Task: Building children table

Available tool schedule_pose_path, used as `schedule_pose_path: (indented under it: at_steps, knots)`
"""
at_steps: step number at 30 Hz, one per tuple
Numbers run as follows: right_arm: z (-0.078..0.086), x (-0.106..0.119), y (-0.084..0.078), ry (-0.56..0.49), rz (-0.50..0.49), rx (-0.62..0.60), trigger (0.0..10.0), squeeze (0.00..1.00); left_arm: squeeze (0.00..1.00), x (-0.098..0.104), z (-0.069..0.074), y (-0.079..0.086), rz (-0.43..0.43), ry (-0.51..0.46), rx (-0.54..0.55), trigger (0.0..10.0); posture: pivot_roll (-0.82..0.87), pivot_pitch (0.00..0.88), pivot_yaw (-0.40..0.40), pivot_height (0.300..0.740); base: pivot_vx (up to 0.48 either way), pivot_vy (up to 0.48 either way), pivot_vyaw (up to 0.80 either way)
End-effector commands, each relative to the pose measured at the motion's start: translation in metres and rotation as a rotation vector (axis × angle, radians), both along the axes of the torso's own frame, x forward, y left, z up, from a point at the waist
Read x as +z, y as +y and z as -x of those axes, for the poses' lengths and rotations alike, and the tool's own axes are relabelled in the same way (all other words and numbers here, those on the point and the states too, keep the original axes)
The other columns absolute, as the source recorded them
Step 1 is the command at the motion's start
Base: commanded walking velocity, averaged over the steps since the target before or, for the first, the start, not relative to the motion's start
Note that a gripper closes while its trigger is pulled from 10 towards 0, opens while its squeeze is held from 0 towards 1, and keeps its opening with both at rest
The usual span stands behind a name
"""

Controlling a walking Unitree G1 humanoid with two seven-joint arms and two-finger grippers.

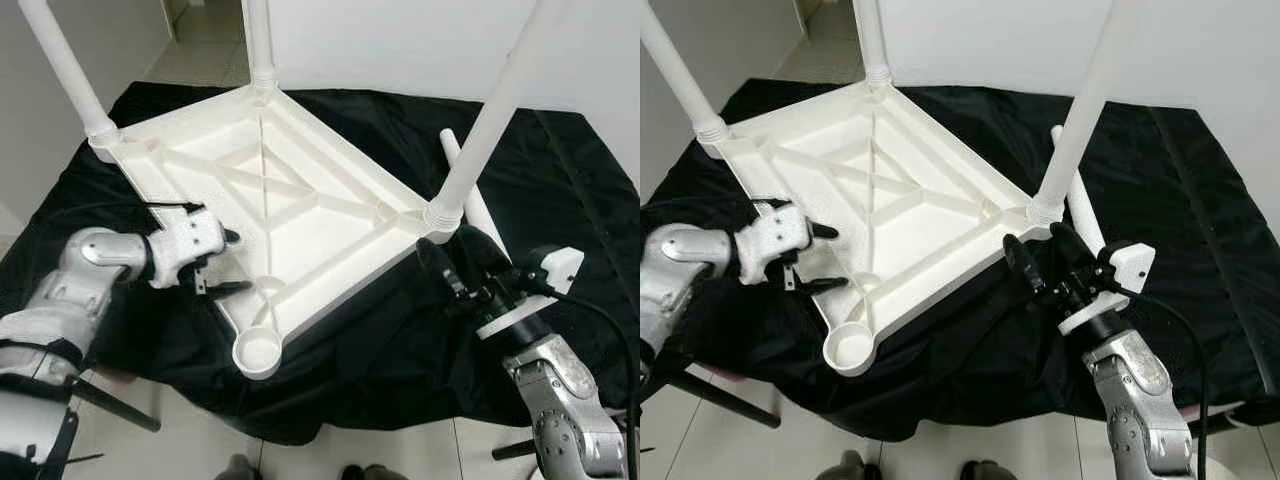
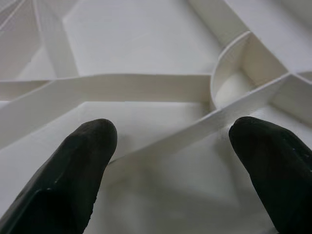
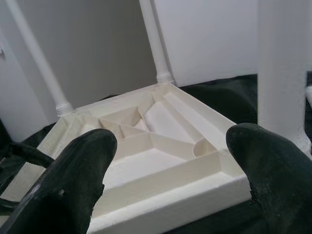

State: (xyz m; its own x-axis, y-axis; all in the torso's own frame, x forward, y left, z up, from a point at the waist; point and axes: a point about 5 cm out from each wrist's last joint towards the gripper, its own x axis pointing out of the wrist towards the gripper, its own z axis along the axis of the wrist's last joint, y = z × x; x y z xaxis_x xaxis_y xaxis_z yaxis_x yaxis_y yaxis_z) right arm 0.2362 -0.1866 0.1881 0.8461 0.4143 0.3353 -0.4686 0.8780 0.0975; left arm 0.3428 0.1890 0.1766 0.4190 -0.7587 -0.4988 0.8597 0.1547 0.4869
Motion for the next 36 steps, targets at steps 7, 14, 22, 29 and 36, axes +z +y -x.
schedule_pose_path:
  at_steps: [7,14,22,29,36]
  knots:
    - [0.005,0.0,-0.002,0.009,0.017,-0.001,10.0,0.0,0.0,-0.013,0.004,-0.007,-0.151,0.104,-0.179,10.0,-0.03,0.118,0.023,0.74,0.0,0.0,0.0]
    - [0.007,0.0,-0.001,0.016,0.021,-0.001,10.0,0.0,0.0,-0.012,0.0,-0.012,-0.194,0.096,-0.223,10.0,-0.04,0.133,0.031,0.74,0.0,0.0,0.0]
    - [0.011,-0.003,0.0,0.029,0.024,-0.003,10.0,0.0,0.0,-0.006,-0.003,-0.017,-0.182,0.141,-0.272,9.0,-0.05,0.146,0.042,0.74,0.0,0.0,0.0]
    - [0.014,-0.003,-0.001,0.04,0.031,-0.007,10.0,0.0,0.0,0.01,-0.006,-0.017,-0.183,0.373,-0.348,4.6,-0.05,0.173,0.048,0.74,0.0,0.0,0.0]
    - [0.014,-0.003,-0.001,0.042,0.032,-0.006,10.0,0.0,0.0,0.009,-0.007,-0.017,-0.238,0.388,-0.35,6.1,-0.05,0.189,0.061,0.74,0.0,0.0,0.0]
